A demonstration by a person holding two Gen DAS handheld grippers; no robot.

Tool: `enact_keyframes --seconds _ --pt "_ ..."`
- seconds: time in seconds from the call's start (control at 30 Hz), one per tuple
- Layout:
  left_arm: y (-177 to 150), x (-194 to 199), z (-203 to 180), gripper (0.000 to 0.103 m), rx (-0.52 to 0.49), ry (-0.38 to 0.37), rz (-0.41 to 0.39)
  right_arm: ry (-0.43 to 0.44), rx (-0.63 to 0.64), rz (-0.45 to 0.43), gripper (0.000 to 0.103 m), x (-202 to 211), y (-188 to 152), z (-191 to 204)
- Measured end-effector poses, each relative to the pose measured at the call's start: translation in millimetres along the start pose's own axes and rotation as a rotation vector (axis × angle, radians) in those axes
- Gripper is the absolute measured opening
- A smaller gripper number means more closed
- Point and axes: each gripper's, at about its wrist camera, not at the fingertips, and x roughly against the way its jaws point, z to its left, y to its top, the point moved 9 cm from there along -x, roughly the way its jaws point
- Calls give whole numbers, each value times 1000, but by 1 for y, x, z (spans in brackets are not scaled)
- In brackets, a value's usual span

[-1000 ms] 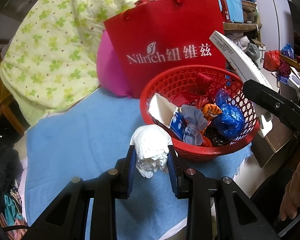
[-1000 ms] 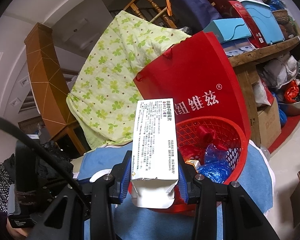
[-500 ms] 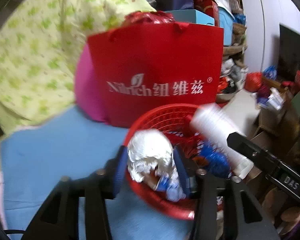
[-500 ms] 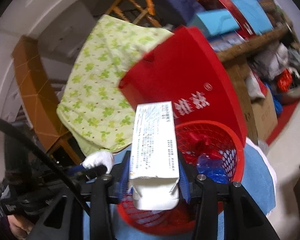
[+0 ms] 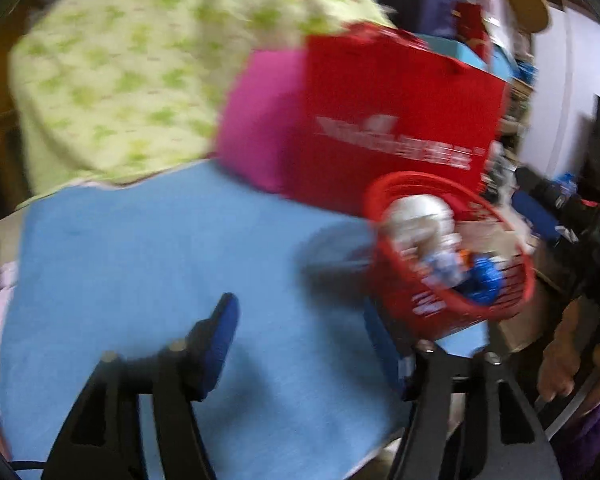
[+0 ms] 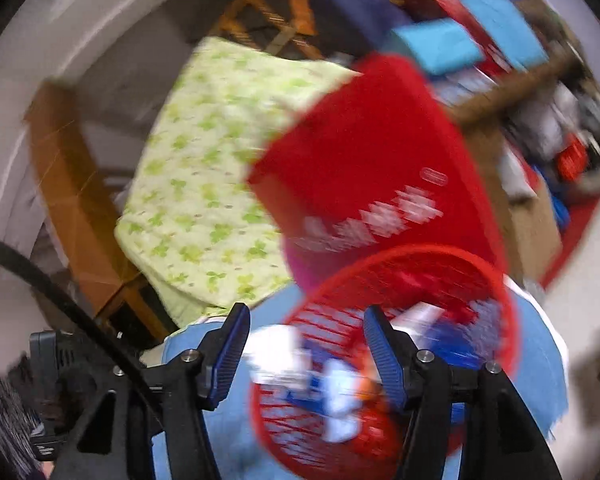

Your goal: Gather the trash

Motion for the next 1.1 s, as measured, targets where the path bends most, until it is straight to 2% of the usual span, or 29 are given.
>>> enact_keyframes --seconds 0.13,0.27,0.37,0.47,0.53,0.57,0.6,0.63,0.7,0.77,0.87,1.0,1.1 --pt "-9 20 70 73 73 140 -17 144 105 8 63 -30 -19 86" --pt "-14 31 144 76 206 251 -41 216 205 143 63 -79 -61 159" --pt "-40 30 202 76 280 350 -40 222 258 229 66 -115 -90 191" --pt "-78 21 243 76 351 413 5 180 272 325 72 -162 -122 200" --pt "-104 22 261 76 413 424 8 109 318 409 73 -198 -149 193" --pt "-119 22 271 76 477 434 25 65 348 455 73 -214 -165 185" --pt "-127 19 276 76 548 396 51 29 369 488 73 -227 -174 179" --pt "-130 20 280 76 592 343 36 -31 395 529 73 -244 -187 169" --pt "-128 27 296 76 596 362 -7 -103 431 547 73 -264 -195 159" --pt "-134 24 309 76 599 377 9 -149 416 567 73 -283 -197 151" --pt "-147 19 326 76 617 398 63 -189 412 580 73 -302 -200 148" --pt "-158 24 349 76 707 394 59 -225 428 580 73 -319 -215 153" --pt "-165 24 351 76 718 383 73 -228 421 564 73 -324 -227 163"
